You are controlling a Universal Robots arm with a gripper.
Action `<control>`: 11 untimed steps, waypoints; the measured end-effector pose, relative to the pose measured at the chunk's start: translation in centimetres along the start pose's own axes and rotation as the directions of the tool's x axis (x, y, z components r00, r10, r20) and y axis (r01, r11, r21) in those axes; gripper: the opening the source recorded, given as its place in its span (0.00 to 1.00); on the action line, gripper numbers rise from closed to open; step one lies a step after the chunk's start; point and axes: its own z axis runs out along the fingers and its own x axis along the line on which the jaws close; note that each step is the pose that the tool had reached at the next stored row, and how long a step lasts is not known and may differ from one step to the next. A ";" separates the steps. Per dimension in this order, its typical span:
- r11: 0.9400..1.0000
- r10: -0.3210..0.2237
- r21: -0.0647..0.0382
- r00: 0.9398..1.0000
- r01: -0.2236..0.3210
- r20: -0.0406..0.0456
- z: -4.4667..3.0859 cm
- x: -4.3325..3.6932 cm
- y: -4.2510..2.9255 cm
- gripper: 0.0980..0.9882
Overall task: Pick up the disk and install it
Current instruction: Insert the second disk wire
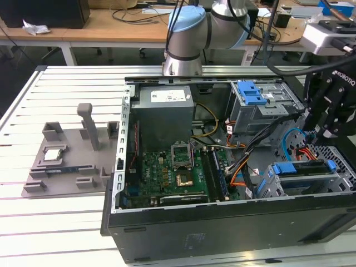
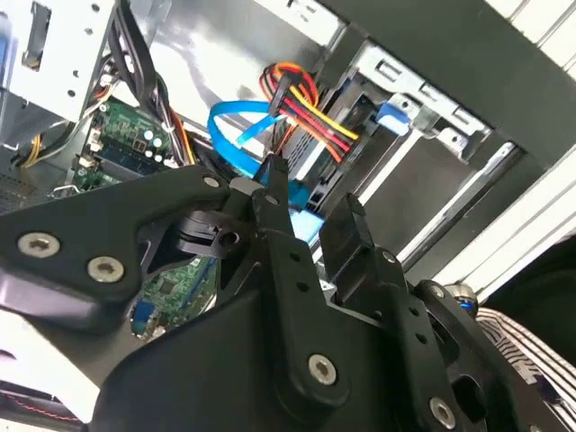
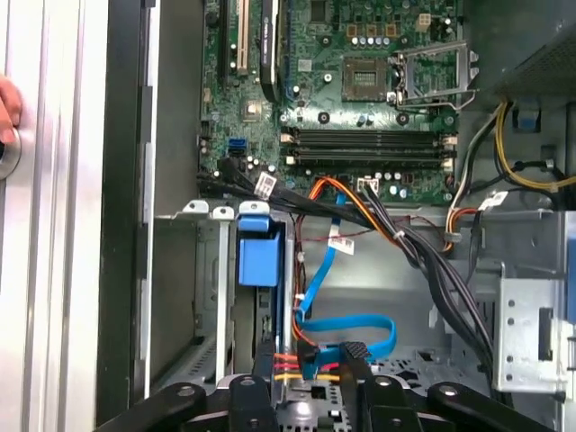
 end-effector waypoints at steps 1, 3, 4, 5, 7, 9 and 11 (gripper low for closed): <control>1.000 0.000 0.000 1.000 0.000 0.000 0.09 -0.01 0.07 0.36; 1.000 -0.001 0.000 1.000 0.001 0.000 0.08 -0.01 0.07 0.36; 1.000 -0.001 0.000 1.000 0.001 0.000 0.08 -0.01 0.08 0.36; 1.000 -0.001 0.000 1.000 0.001 0.000 0.09 -0.01 0.08 0.36; 1.000 -0.001 0.000 1.000 0.001 0.000 0.09 -0.01 0.08 0.27; 1.000 -0.001 0.000 1.000 0.001 0.000 0.09 -0.01 0.08 0.20; 1.000 -0.001 0.000 1.000 0.001 0.000 0.09 -0.01 0.08 0.07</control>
